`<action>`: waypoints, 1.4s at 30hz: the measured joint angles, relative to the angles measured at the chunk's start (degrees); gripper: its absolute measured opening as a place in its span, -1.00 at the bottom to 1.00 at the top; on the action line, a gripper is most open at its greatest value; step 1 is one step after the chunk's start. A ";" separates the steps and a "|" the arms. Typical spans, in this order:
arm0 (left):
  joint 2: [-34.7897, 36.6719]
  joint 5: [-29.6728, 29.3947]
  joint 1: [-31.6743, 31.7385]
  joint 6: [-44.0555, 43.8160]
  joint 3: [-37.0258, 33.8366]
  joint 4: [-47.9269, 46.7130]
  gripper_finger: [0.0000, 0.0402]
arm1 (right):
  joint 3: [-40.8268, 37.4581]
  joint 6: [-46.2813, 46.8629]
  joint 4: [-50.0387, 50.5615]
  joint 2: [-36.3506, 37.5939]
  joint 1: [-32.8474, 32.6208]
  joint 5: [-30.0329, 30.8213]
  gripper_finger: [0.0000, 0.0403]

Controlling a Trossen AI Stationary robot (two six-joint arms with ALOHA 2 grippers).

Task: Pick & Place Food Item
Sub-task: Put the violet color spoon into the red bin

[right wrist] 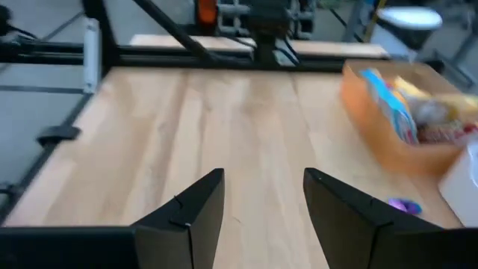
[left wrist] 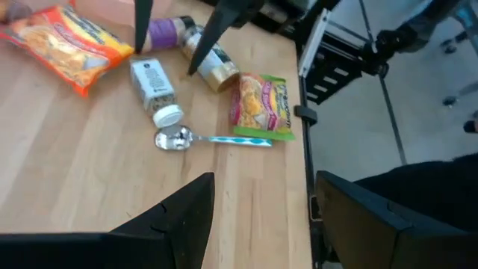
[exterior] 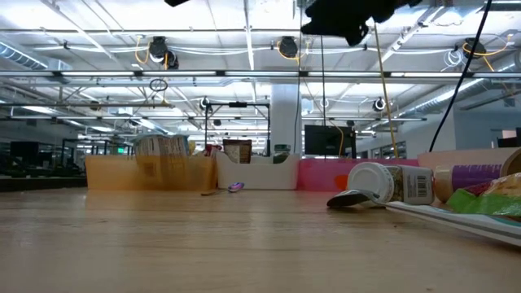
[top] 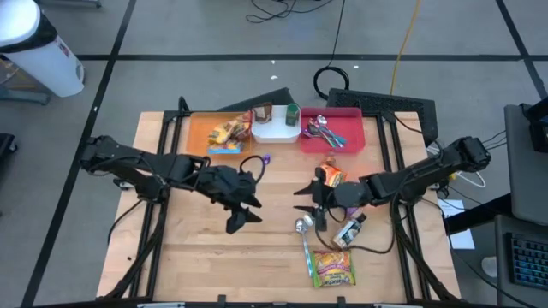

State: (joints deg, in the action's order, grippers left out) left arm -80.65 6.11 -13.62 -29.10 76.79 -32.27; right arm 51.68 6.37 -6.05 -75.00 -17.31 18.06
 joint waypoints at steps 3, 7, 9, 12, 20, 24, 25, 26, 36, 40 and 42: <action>0.07 -3.63 -1.19 -0.88 0.00 -1.50 0.20 | 0.00 3.69 0.84 0.00 1.65 -0.13 -0.13; 0.03 -9.22 -1.42 -0.98 0.00 -5.17 0.20 | 0.01 6.71 0.71 0.00 4.94 -2.18 -0.13; 0.03 -10.65 -0.32 0.02 0.00 -6.63 0.20 | 0.02 6.50 0.46 0.00 7.06 -5.80 -0.13; 0.00 -10.66 2.69 1.10 -0.63 -6.69 0.20 | 0.02 6.79 0.30 0.00 9.86 -12.30 -0.13; -3.43 -7.97 13.81 7.73 -2.62 -6.31 0.20 | 0.02 4.97 0.72 0.00 13.09 -18.37 -0.13; -7.56 -3.08 19.20 12.62 -2.64 -6.08 0.20 | 0.04 3.32 2.44 0.00 14.17 -19.91 -0.13; -8.70 -1.85 20.40 13.87 -2.64 -5.81 0.20 | 0.04 3.27 3.15 0.00 14.49 -19.95 -0.13; -9.81 -0.91 21.54 15.24 -2.64 -5.30 0.20 | 0.04 3.24 4.25 0.21 14.88 -20.05 -0.13; -18.87 0.88 29.09 27.40 -2.64 -3.93 0.20 | -5.24 6.28 7.20 4.81 19.68 -22.66 -0.13; -21.13 1.84 31.85 27.93 -2.64 -3.54 0.20 | -9.69 9.81 7.04 8.46 20.43 -22.64 -0.13; -22.29 1.87 32.99 27.99 -2.64 -3.10 0.20 | -11.93 11.20 6.05 10.28 20.40 -22.67 -0.13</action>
State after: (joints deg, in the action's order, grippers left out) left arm -102.94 7.98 19.37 -1.12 74.15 -35.38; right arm 39.75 17.57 0.01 -64.72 3.09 -4.60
